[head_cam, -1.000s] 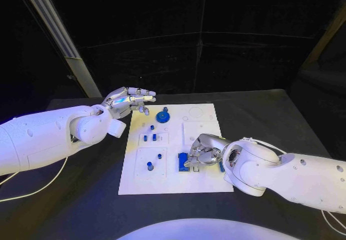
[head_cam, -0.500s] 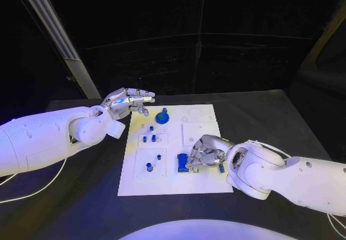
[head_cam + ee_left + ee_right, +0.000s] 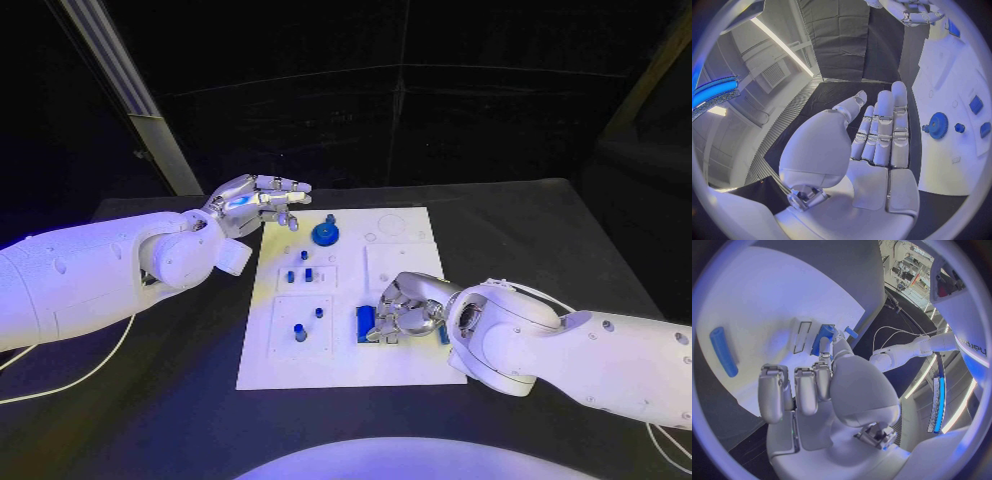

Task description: Assemble the parts on the task board

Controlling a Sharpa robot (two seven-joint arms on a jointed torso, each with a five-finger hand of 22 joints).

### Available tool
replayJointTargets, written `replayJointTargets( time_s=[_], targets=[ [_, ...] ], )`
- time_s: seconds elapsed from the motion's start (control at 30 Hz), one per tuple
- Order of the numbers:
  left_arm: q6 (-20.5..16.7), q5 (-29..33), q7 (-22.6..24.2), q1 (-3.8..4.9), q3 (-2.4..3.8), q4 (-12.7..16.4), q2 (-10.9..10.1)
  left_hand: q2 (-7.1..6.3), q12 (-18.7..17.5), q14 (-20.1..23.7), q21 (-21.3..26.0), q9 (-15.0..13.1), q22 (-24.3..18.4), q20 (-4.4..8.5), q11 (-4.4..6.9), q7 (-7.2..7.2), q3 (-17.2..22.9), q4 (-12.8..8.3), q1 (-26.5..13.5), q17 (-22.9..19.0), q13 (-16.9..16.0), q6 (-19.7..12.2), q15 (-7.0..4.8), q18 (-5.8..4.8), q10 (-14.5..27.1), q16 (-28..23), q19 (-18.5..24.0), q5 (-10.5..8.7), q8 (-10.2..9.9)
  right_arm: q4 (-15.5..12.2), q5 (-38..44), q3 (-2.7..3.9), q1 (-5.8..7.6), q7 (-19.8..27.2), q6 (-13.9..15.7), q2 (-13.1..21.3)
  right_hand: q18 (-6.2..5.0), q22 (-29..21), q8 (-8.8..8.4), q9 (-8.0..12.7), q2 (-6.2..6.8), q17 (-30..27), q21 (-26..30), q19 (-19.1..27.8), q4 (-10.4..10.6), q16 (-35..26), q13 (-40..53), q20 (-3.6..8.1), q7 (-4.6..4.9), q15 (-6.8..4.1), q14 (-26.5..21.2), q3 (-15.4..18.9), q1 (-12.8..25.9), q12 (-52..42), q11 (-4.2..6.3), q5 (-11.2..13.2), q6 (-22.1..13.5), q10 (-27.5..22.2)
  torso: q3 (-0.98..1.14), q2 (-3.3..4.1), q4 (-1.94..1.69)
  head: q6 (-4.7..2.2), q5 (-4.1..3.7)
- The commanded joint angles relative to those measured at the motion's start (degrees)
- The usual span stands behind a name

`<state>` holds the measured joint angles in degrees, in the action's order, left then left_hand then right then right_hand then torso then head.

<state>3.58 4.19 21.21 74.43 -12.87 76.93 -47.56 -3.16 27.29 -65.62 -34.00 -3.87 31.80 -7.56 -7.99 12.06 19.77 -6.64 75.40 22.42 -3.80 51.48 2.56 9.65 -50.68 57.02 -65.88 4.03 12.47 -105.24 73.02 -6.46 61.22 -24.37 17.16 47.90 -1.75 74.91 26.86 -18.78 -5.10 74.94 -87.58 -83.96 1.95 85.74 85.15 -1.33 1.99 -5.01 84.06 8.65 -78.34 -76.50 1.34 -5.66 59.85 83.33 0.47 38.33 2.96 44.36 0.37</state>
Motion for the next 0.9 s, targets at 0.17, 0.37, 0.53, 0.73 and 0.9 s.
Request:
replayJointTargets(
  time_s=[0.17, 0.37, 0.53, 0.73, 0.9],
  targets=[
    [0.6, -0.1, 0.3, 0.08, 0.04, 0.1, 0.0, 0.22, 0.4, 0.6, 0.2, 0.0, -0.1, -0.43, 0.09, 0.09, -0.4, 0.0, -0.2, -0.1, -0.1, -0.3, 0.00, 0.78, 0.5, 0.2, 0.0, 0.21, 0.4, 0.2, 2.3, 0.01, 0.07, -2.8, -0.7, -0.7, 0.84, 12.1, 0.93, -0.5, -0.32, 6.3, 0.0, -3.8, -0.5, 0.0, -4.3, 0.15, -0.29, -0.50, 4.3, -0.1, 0.0, -0.3, 0.95, 0.4, 1.0, 2.0, -0.01, -0.02, -0.06, 0.06, 0.04],
    [0.7, -0.1, 0.2, 0.09, 0.04, 0.1, -0.1, 0.22, 0.4, 0.6, 0.2, 0.0, -0.1, -0.43, 0.09, 0.09, -0.4, 0.0, -0.2, -0.1, -0.1, -0.3, 0.00, 0.78, 0.5, 0.2, 0.0, 0.21, 0.4, 0.6, 3.8, 0.01, 0.06, -5.2, 1.0, -0.3, 0.90, 12.3, 1.50, -1.0, -1.11, 6.4, -0.2, -3.9, -0.3, 0.1, -4.1, 0.37, -0.62, -0.75, 4.3, -0.4, 0.3, -0.5, 1.23, -0.1, 1.3, 2.2, 0.04, -0.06, 0.04, 0.01, 0.20],
    [0.7, -0.1, 0.2, 0.09, 0.04, 0.1, -0.1, 0.22, 0.4, 0.6, 0.2, 0.0, -0.1, -0.43, 0.09, 0.09, -0.4, 0.0, -0.2, -0.1, -0.1, -0.3, 0.00, 0.78, 0.5, 0.2, 0.0, 0.21, 0.4, 0.5, 3.7, 0.01, 0.06, -4.5, 0.2, 0.2, 0.91, 12.3, 1.66, -1.2, -1.17, 6.5, -0.2, -4.0, -0.2, 0.1, -4.0, 0.45, -0.70, -0.83, 4.3, -0.4, 0.4, -0.5, 1.31, -0.2, 1.2, 2.2, 0.07, 0.02, 0.02, 0.00, 0.18],
    [0.5, -0.1, 0.3, 0.08, 0.04, 0.0, -0.2, 0.22, 0.4, 0.6, 0.2, 0.0, -0.1, -0.43, 0.09, 0.09, -0.4, 0.0, -0.2, -0.1, -0.1, -0.3, 0.00, 0.78, 0.5, 0.2, 0.0, 0.21, 0.4, -0.1, 1.0, 0.01, 0.06, -0.1, -2.1, 0.9, 0.84, 12.0, 1.78, -1.5, 0.23, 6.2, 0.0, -3.7, 0.2, -0.1, -4.3, 0.55, -0.37, -0.78, 4.2, 0.6, 1.7, -0.1, 1.12, 0.2, 0.5, 2.0, 0.12, 0.00, 0.01, 0.08, 0.17],
    [0.3, -0.1, 0.5, 0.08, 0.04, -0.1, -0.2, 0.29, 0.6, 0.6, 0.2, -0.1, -0.1, -0.44, 0.09, 0.10, -0.5, -0.1, -0.1, -0.2, -0.1, -0.4, 0.00, 0.80, 0.6, 0.3, 0.0, 0.21, 0.6, -1.0, -1.4, 0.01, 0.07, 3.7, -2.6, 2.5, 0.59, 11.2, -0.19, -1.1, 1.71, 5.5, 0.8, -3.1, 1.3, -0.4, -5.2, -0.09, 1.31, 0.21, 4.1, 2.4, 3.7, 1.4, -0.23, -0.3, -3.0, 1.2, 0.03, -0.08, 0.03, -0.06, 0.16]
  ],
)
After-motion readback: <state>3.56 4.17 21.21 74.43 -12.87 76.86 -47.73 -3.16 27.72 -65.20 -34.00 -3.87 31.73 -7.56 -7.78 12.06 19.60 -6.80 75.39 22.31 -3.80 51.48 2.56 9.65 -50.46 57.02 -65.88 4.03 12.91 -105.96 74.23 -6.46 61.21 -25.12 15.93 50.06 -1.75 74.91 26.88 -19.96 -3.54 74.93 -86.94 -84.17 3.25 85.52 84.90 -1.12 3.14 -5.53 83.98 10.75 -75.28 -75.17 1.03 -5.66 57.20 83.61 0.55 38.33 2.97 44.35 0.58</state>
